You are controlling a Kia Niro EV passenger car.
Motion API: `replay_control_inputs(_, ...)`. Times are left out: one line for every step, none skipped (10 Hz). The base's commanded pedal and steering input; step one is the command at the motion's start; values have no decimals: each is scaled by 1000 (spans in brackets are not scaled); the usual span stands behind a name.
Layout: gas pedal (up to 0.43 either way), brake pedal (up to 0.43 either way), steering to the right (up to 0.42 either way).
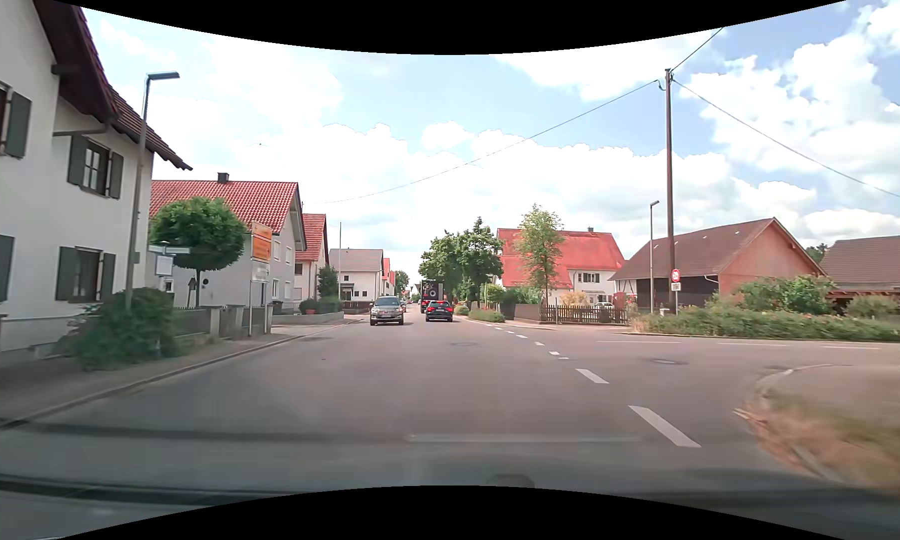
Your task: Follow the waypoints while adhering to traffic rules and regulations
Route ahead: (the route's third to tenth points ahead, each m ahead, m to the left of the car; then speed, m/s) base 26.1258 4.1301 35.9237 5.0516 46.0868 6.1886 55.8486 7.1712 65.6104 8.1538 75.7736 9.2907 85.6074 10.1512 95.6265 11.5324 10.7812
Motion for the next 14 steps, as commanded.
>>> replay_control_inputs(59,0,-16)
replay_control_inputs(59,0,-17)
replay_control_inputs(59,0,-18)
replay_control_inputs(59,0,-19)
replay_control_inputs(59,0,-20)
replay_control_inputs(59,0,-20)
replay_control_inputs(59,0,-20)
replay_control_inputs(59,0,-21)
replay_control_inputs(67,0,-21)
replay_control_inputs(67,0,-21)
replay_control_inputs(67,0,-21)
replay_control_inputs(67,0,-21)
replay_control_inputs(67,0,-21)
replay_control_inputs(67,0,-21)
